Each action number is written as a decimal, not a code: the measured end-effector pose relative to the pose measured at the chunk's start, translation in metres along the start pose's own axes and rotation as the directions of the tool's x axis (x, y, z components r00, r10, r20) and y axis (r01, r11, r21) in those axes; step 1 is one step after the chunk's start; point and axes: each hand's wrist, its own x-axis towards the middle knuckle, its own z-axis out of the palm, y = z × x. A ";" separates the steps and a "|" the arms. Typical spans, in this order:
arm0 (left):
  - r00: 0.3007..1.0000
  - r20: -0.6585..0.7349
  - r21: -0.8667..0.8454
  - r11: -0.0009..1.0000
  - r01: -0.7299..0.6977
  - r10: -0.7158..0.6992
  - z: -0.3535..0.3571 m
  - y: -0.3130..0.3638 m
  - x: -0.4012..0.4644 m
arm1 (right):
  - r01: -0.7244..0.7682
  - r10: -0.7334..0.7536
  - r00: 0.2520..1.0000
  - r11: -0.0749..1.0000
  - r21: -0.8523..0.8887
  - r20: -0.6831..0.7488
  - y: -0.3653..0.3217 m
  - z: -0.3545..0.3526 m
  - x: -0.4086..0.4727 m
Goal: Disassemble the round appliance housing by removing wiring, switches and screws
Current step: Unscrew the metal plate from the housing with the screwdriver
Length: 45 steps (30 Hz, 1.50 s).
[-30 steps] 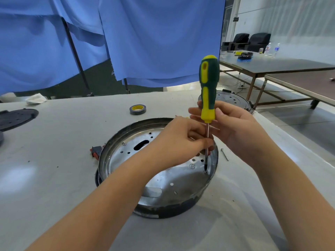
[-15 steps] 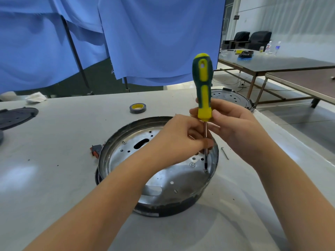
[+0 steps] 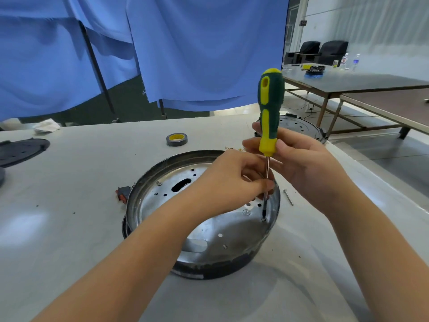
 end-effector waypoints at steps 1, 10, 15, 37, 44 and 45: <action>1.000 -0.017 0.013 1.000 -0.005 0.005 0.001 0.000 0.000 | -0.006 0.006 1.000 1.000 0.011 0.018 -0.001 0.001 0.000; 0.995 -0.064 -0.193 0.979 0.069 -0.083 -0.018 0.001 -0.001 | -0.047 0.016 0.993 0.961 -0.274 -0.114 0.003 -0.004 0.004; 0.989 -0.101 -0.253 0.964 0.079 -0.108 -0.032 0.002 -0.004 | -0.078 0.042 0.995 0.901 -0.426 -0.093 -0.002 0.000 0.007; 0.895 -0.433 -0.382 0.921 -0.075 -0.106 -0.048 -0.014 -0.029 | -0.170 0.281 0.954 0.801 -0.574 0.109 -0.005 0.011 0.000; 0.903 -0.385 -0.379 0.925 0.034 -0.191 -0.045 -0.033 -0.031 | -0.192 0.064 0.951 0.887 -0.420 -0.301 -0.001 -0.024 0.006; 0.912 -0.360 -0.373 0.926 0.052 -0.197 -0.043 -0.035 -0.031 | -0.234 0.050 0.927 0.852 -0.468 -0.371 0.006 -0.028 0.008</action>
